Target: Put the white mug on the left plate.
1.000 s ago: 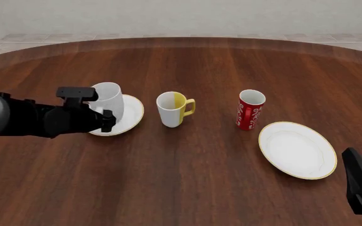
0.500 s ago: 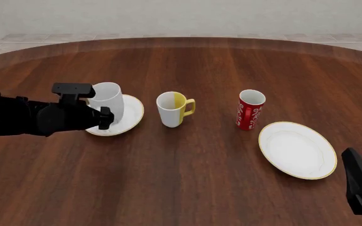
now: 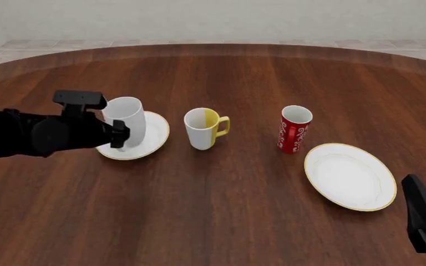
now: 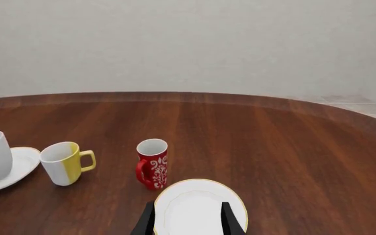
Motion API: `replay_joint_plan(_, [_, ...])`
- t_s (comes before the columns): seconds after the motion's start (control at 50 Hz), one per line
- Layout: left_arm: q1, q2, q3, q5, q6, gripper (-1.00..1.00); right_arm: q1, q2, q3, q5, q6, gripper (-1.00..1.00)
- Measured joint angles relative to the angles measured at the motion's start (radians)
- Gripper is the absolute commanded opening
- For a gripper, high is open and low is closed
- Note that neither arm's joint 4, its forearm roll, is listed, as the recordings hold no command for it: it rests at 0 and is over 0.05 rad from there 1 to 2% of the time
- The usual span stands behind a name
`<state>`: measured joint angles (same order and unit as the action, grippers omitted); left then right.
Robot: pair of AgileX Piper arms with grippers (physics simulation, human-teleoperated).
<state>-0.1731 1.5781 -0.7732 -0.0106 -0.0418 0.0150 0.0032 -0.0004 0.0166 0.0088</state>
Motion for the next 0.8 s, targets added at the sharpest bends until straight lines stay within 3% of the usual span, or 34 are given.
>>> replay_joint_plan(0.8, [-0.023, -0.133, 0.004, 0.066, 0.024, 1.0, -0.002, 0.0, 0.0, -0.002, 0.002, 1.0])
